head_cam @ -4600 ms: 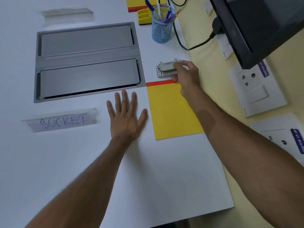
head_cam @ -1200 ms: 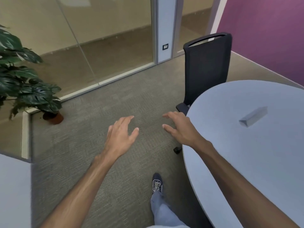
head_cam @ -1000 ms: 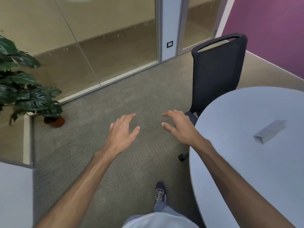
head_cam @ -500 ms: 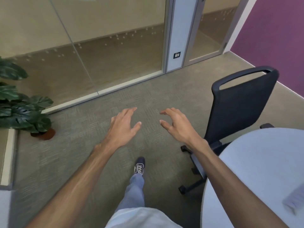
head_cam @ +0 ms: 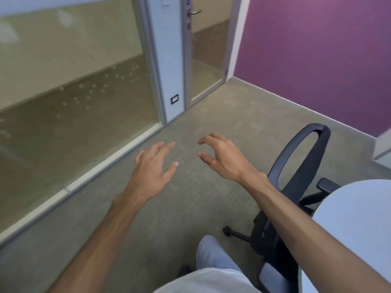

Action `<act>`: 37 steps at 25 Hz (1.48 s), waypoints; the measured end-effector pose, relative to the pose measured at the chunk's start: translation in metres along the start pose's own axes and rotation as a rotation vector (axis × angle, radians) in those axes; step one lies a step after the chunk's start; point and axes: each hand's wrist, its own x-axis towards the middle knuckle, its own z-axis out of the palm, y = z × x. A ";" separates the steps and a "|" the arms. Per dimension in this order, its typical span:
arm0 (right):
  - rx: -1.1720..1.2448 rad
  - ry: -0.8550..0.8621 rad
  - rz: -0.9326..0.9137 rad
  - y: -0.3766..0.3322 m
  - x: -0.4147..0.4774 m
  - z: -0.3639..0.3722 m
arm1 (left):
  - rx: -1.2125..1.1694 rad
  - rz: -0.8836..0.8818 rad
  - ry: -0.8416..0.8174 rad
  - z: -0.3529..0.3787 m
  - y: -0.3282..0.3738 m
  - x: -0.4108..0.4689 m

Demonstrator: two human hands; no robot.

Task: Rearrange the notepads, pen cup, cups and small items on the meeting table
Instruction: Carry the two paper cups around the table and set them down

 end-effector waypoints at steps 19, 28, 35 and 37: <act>-0.070 0.211 0.531 0.289 0.239 -0.130 | -0.131 0.440 -0.290 0.135 0.104 0.487; -0.007 0.353 0.801 0.411 0.305 -0.173 | -0.069 0.750 -0.365 0.229 0.181 0.682; 0.022 0.455 1.122 0.494 0.331 -0.213 | -0.084 0.975 -0.486 0.296 0.262 0.800; 0.021 0.495 1.201 0.512 0.329 -0.224 | -0.098 1.050 -0.535 0.315 0.297 0.817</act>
